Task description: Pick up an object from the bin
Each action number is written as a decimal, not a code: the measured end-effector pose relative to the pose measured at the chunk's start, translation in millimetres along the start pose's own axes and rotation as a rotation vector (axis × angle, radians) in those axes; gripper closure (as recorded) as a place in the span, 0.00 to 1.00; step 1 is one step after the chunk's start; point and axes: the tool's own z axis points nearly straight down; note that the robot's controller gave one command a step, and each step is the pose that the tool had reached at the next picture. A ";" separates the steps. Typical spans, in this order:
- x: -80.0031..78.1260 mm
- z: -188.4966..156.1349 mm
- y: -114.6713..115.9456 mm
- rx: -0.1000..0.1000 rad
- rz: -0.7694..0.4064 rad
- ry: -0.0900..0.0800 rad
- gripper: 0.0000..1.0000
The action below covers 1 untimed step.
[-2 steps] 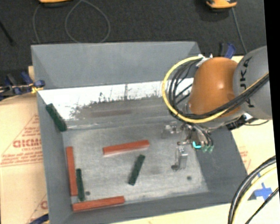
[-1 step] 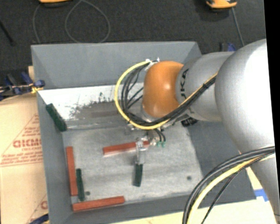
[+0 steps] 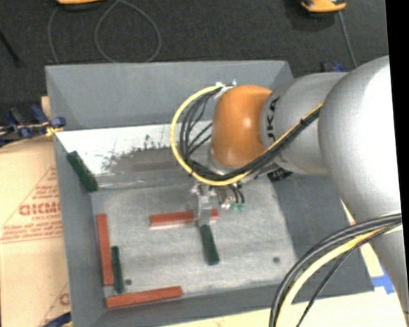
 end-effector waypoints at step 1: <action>0.0 0.0 0.0 0.000 -0.001 0.000 1.00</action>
Offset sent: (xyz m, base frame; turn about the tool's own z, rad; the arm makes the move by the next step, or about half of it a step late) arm 0.0000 0.0000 0.0000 0.0000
